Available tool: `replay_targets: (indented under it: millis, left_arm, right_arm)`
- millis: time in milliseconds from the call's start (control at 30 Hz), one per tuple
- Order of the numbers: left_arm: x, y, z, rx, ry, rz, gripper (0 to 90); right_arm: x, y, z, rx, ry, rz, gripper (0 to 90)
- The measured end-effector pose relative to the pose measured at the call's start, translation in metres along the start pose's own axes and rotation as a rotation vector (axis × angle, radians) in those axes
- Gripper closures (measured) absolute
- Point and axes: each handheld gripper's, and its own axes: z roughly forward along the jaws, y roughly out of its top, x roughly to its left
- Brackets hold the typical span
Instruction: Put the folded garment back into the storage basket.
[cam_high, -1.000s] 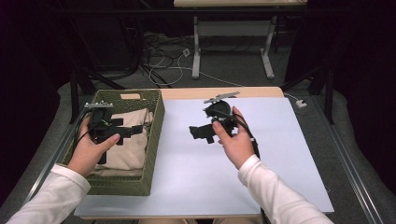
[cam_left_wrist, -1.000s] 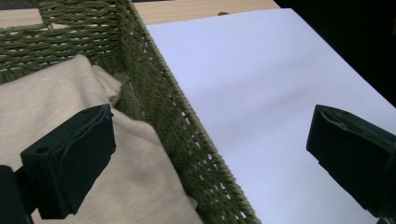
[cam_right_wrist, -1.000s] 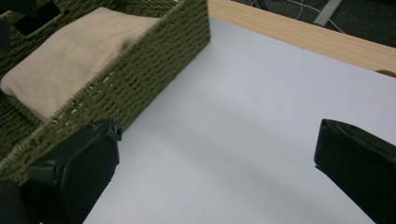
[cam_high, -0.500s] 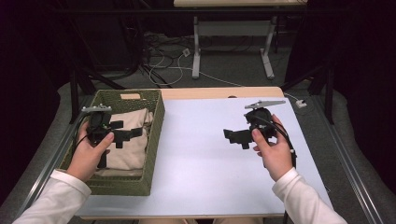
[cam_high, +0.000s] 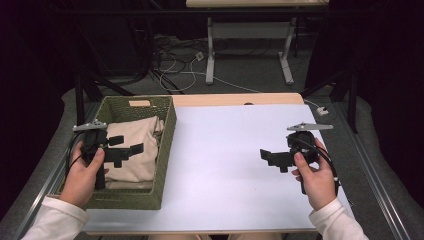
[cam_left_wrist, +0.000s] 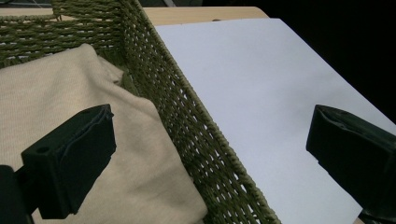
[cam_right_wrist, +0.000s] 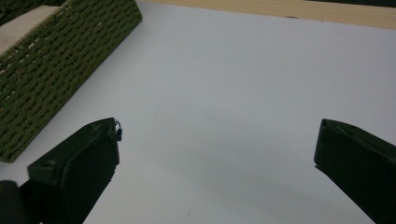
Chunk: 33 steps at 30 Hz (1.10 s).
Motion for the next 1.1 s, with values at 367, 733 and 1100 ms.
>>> replay_targets:
  millis: [367, 733, 1100]
  left_arm:
    - [0.000, -0.024, -0.009, -0.023, -0.008, 0.008, 1.7]
    - [0.000, -0.047, -0.026, -0.044, 0.012, -0.004, 1.7]
    - [-0.001, -0.060, -0.038, -0.061, 0.043, -0.004, 2.0]
  right_arm:
    - [-0.026, -0.034, -0.010, -0.022, -0.021, 0.073, 0.0]
    - [-0.041, -0.067, -0.016, -0.038, -0.045, 0.103, 0.0]
    - [-0.041, -0.086, -0.015, -0.045, -0.055, 0.094, 0.0]
